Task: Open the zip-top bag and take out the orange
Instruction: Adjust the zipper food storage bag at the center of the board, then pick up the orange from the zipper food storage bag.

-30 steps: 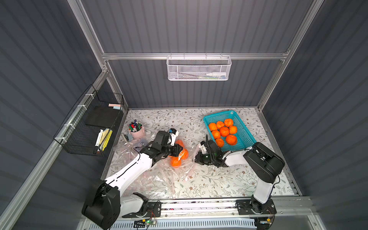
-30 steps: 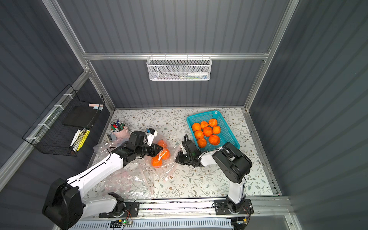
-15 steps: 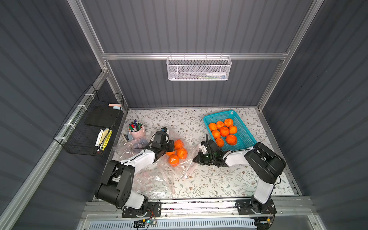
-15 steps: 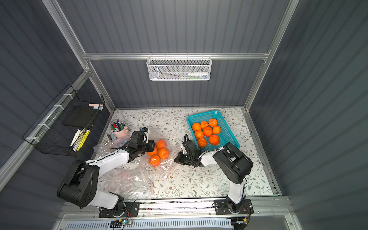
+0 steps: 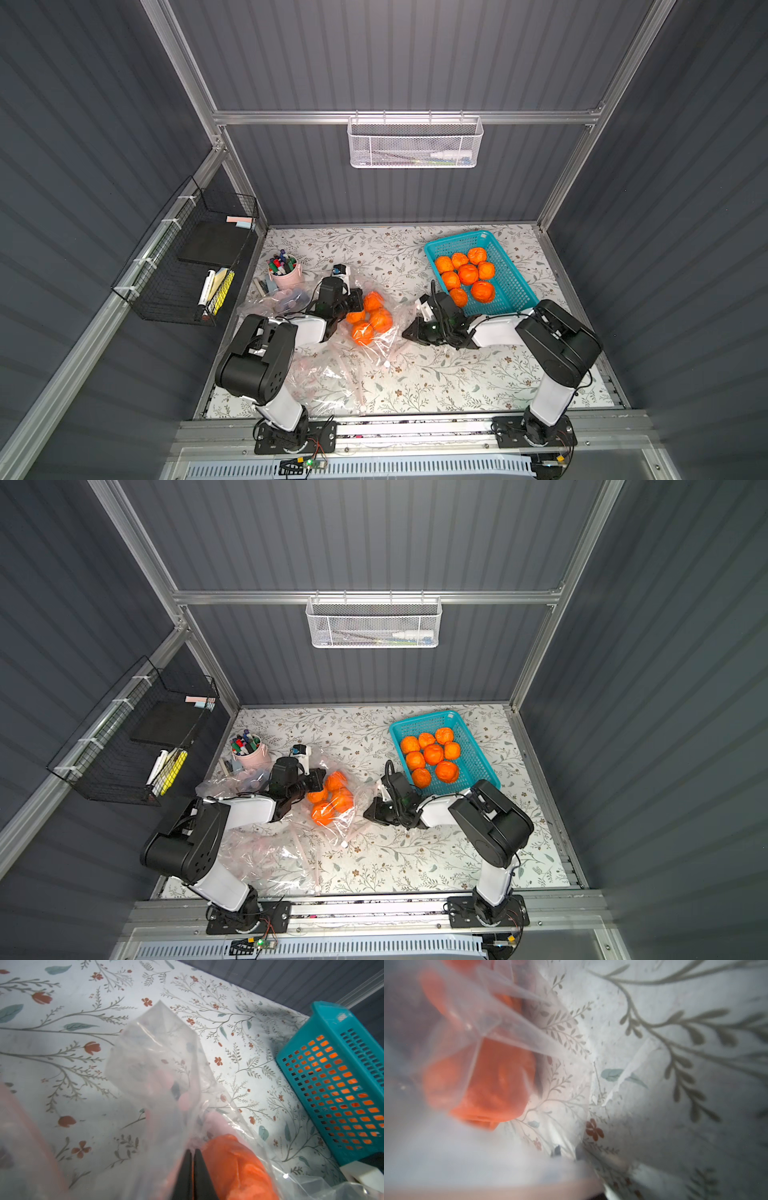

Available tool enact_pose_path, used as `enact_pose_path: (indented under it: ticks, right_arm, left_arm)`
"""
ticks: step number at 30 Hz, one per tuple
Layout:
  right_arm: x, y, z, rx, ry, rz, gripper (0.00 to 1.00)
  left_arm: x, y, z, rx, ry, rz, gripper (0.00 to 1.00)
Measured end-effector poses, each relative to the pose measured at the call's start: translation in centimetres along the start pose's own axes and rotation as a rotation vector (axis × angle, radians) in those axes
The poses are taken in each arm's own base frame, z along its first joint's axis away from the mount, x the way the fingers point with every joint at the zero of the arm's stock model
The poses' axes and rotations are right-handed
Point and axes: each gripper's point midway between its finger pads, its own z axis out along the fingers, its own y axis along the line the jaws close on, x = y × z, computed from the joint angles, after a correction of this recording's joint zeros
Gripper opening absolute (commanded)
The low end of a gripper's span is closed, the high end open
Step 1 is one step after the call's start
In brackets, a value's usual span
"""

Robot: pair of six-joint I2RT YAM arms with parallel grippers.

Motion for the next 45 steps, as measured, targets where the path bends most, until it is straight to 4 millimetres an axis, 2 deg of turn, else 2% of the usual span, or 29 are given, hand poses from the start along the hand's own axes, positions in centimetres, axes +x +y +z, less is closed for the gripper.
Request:
enact_pose_path:
  ticks: [5,9,17,23,28,36,40,45]
  right_arm:
    - [-0.7,2.0,-1.4,-0.041,-0.029,-0.074,0.3]
    - [-1.0,2.5,-1.5,-0.043,-0.026,-0.104,0.3]
    - [-1.1,3.9,-0.9,-0.052,-0.008,-0.14,0.28]
    - [-0.4,3.5,0.0,-0.03,0.025,-0.137,0.28]
    - [-0.4,3.3,0.8,-0.019,0.04,-0.128,0.29]
    - [-0.5,3.4,1.0,-0.008,0.046,-0.13,0.33]
    - [-0.5,2.9,0.5,0.028,0.042,-0.129,0.33]
    - [-0.7,2.9,-0.2,0.052,0.024,-0.138,0.32]
  left_arm:
    - [0.2,-0.9,-0.2,0.074,-0.029,0.012,0.08]
    - [0.4,-1.1,-0.4,0.088,-0.034,0.015,0.07]
    - [0.1,0.2,-0.2,0.027,0.004,-0.022,0.04]
    - [0.6,0.3,-0.3,0.04,0.035,-0.042,0.01]
    - [1.5,-0.4,-0.4,0.117,0.022,-0.067,0.01]
    - [1.7,-1.6,-0.3,0.223,0.004,-0.083,0.0]
    - [1.6,-1.6,-0.6,0.216,0.008,-0.084,0.0]
    - [1.4,-0.2,-0.7,0.109,0.018,-0.102,0.01]
